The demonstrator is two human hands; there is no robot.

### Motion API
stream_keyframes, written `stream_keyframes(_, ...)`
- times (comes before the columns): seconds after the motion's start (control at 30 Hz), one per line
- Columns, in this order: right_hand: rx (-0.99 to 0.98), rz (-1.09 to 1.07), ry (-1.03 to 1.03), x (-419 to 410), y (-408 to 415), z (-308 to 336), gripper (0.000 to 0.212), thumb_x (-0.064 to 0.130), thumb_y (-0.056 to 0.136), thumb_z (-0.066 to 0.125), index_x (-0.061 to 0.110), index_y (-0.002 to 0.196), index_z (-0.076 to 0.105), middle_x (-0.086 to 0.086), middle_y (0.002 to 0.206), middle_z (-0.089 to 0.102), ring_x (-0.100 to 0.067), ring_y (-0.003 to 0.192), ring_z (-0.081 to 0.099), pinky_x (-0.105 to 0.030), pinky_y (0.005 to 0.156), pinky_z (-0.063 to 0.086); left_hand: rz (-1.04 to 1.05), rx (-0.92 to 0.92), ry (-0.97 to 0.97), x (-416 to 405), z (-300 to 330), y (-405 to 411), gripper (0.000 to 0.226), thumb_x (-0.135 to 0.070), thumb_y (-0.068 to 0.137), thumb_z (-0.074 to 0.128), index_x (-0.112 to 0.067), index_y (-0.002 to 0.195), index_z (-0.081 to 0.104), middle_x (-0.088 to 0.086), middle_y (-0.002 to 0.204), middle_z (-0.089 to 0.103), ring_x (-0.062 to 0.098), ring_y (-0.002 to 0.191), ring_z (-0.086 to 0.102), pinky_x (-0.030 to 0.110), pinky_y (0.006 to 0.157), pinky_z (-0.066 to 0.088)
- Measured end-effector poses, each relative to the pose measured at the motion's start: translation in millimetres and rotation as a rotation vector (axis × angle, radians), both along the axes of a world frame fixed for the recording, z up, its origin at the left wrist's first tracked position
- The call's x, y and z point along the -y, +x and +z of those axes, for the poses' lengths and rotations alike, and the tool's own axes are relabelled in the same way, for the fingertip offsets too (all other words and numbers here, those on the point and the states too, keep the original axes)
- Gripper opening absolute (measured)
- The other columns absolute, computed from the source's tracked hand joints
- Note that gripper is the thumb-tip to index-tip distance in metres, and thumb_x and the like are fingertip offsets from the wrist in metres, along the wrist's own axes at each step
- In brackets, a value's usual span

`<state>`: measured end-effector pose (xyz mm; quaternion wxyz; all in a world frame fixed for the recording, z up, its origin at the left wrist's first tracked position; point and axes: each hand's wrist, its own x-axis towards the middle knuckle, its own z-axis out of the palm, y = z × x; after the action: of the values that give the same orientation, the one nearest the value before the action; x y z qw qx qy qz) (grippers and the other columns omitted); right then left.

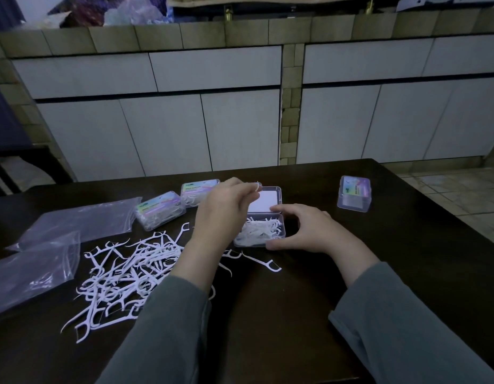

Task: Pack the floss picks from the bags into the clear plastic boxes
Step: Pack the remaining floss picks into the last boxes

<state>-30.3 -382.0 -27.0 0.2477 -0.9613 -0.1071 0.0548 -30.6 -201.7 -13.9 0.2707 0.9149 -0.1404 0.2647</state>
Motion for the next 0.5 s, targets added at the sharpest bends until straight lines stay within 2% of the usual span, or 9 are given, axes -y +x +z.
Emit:
stream_keyframes(0.03, 0.001, 0.004, 0.002, 0.1, -0.6, 0.3, 0.084, 0.062, 0.071, 0.073, 0.044, 0.144, 0.034, 0.008, 0.154, 0.033, -0.020, 0.140, 0.029, -0.046, 0.113, 0.020, -0.004, -0.010, 0.026, 1.3, 0.3, 0.5, 0.025, -0.029, 0.097, 0.054, -0.025, 0.117, 0.068, -0.003, 0.107, 0.064, 0.016, 0.097, 0.056, 0.032, 0.074, 0.047)
stream_keyframes(0.17, 0.007, 0.012, 0.029, 2.1, -2.2, 1.5, 0.084, 0.059, 0.071, 0.075, 0.042, 0.143, 0.037, 0.009, 0.152, 0.035, -0.019, 0.140, 0.029, -0.044, 0.113, 0.023, 0.000, -0.319, 0.324, 8.3, 1.1, 5.0, 0.022, -0.037, 0.092, 0.060, -0.037, 0.112, 0.070, -0.007, 0.114, 0.065, 0.017, 0.103, 0.058, 0.031, 0.085, 0.048)
stream_keyframes(0.2, 0.006, 0.013, 0.034, 2.2, -2.0, 1.5, 0.084, 0.059, 0.071, 0.076, 0.043, 0.143, 0.037, 0.009, 0.152, 0.035, -0.018, 0.140, 0.029, -0.044, 0.114, 0.024, 0.000, -0.353, 0.335, 9.2, 0.3, 5.5, 0.021, -0.037, 0.090, 0.063, -0.037, 0.109, 0.071, -0.006, 0.114, 0.066, 0.017, 0.103, 0.059, 0.031, 0.086, 0.049)
stream_keyframes(0.33, -0.001, 0.009, 0.038, 1.2, -2.2, 1.1, 0.084, 0.058, 0.071, 0.076, 0.044, 0.143, 0.036, 0.010, 0.152, 0.035, -0.018, 0.140, 0.030, -0.045, 0.113, 0.024, -0.080, -0.399, 0.059, 0.2, -1.8, 2.0, 0.026, -0.029, 0.091, 0.063, -0.034, 0.117, 0.066, -0.008, 0.121, 0.062, 0.010, 0.102, 0.056, 0.026, 0.086, 0.046)
stream_keyframes(0.43, 0.003, 0.000, 0.034, 1.6, -1.7, 0.9, 0.084, 0.059, 0.070, 0.077, 0.045, 0.142, 0.036, 0.009, 0.152, 0.036, -0.018, 0.139, 0.031, -0.047, 0.115, 0.024, -0.123, -0.363, -0.181, -12.3, -4.7, 0.8, 0.034, -0.018, 0.094, 0.059, -0.035, 0.124, 0.059, -0.010, 0.114, 0.059, 0.004, 0.082, 0.055, 0.017, 0.069, 0.043)
stream_keyframes(0.5, 0.001, -0.003, 0.032, 1.3, -0.9, 0.3, 0.085, 0.059, 0.069, 0.077, 0.045, 0.142, 0.036, 0.009, 0.152, 0.036, -0.018, 0.138, 0.032, -0.047, 0.114, 0.026, -0.072, -0.400, -0.245, -19.6, -6.4, 1.5, 0.031, -0.021, 0.093, 0.061, -0.034, 0.120, 0.060, -0.009, 0.111, 0.060, 0.004, 0.080, 0.056, 0.018, 0.067, 0.044)
